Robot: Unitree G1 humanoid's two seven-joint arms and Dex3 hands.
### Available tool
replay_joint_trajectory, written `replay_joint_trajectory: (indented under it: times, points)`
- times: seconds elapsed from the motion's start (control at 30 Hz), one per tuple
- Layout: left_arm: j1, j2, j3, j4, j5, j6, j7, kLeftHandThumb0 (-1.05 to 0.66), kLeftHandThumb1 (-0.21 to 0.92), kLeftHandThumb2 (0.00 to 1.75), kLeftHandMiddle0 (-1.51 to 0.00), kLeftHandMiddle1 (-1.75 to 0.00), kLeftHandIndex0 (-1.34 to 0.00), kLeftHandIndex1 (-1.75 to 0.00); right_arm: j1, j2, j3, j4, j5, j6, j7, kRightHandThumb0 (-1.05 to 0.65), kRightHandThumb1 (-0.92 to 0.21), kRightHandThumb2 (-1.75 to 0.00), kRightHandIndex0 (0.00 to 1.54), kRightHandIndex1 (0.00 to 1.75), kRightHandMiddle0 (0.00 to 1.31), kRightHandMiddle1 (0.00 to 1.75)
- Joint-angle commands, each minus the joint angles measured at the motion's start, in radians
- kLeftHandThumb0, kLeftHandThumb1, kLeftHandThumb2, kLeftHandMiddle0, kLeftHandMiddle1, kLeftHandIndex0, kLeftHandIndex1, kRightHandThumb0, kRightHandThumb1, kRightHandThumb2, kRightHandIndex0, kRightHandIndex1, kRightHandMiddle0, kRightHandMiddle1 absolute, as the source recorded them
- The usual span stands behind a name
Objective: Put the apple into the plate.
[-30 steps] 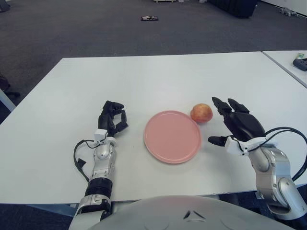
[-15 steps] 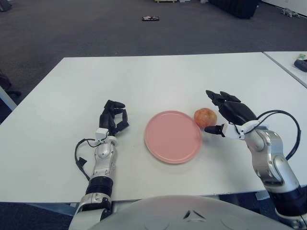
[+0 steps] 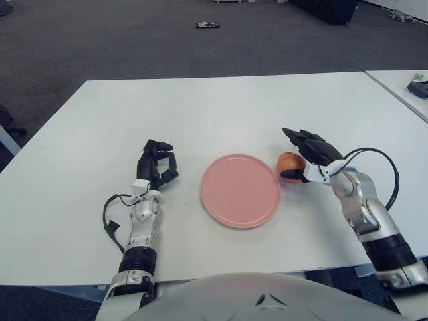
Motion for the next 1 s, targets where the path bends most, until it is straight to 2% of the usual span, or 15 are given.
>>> replay_joint_trajectory:
  times: [0.0,0.27,0.63,0.97]
  points:
    - [0.053,-0.010,-0.007,0.032,0.016,0.010,0.014,-0.42,0.49,1.11,-0.81,-1.75,-0.47,-1.75,-0.055,-0.011,0.019,0.056,0.001,-0.013,-0.009,-1.01,-0.57,-0.56,0.00,0.00,0.00,0.00]
    - [0.060,-0.014,-0.008,0.022,0.009,0.008,0.009,-0.42,0.49,1.11,-0.82,-1.75,-0.47,-1.75,-0.103,-0.025,0.064,0.075,-0.005,-0.006,0.032,-1.05,-0.57,-0.59,0.00,0.00,0.00,0.00]
    - [0.066,-0.023,-0.005,0.013,-0.003,0.014,0.004,-0.42,0.49,1.11,-0.82,-1.75,-0.47,-1.75,-0.157,-0.045,0.129,0.105,-0.054,0.055,0.124,-1.03,-0.58,-0.59,0.00,0.00,0.00,0.00]
    - [0.066,-0.026,-0.003,0.015,0.000,0.011,0.010,-0.42,0.49,1.11,-0.83,-1.75,-0.47,-1.75,-0.170,-0.080,0.168,0.103,-0.073,0.057,0.174,-1.02,-0.58,-0.61,0.00,0.00,0.00,0.00]
